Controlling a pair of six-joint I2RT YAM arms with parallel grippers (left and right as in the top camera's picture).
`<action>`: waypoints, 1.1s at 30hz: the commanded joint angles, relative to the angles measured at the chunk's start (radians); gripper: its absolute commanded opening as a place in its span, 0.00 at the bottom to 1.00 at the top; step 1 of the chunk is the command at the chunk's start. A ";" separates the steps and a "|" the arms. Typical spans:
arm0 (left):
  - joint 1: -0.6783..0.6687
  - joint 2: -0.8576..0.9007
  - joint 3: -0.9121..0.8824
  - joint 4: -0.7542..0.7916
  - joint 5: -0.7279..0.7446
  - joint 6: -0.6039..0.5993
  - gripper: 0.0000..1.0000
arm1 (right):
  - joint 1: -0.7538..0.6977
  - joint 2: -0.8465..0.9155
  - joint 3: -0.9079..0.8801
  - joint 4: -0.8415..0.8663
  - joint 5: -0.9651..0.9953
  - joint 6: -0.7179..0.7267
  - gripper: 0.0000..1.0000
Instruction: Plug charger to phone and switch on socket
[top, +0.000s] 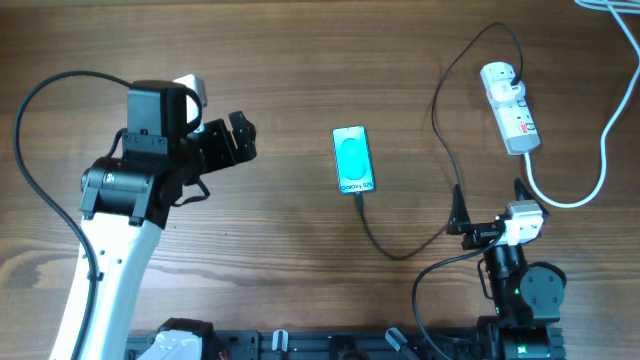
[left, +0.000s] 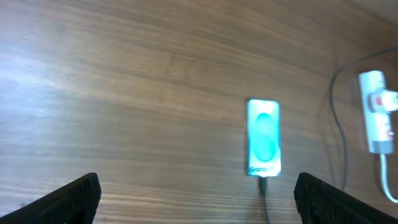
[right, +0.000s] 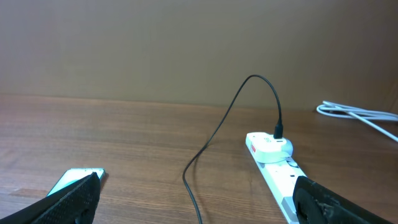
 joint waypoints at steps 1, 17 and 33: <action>0.034 -0.033 -0.028 -0.028 -0.047 0.011 1.00 | -0.005 -0.012 -0.001 0.003 0.010 0.011 1.00; 0.145 -0.372 -0.420 0.117 -0.047 0.013 1.00 | -0.005 -0.012 -0.001 0.003 0.010 0.011 1.00; 0.145 -0.805 -0.667 0.224 -0.047 0.087 1.00 | -0.005 -0.012 -0.001 0.003 0.010 0.011 1.00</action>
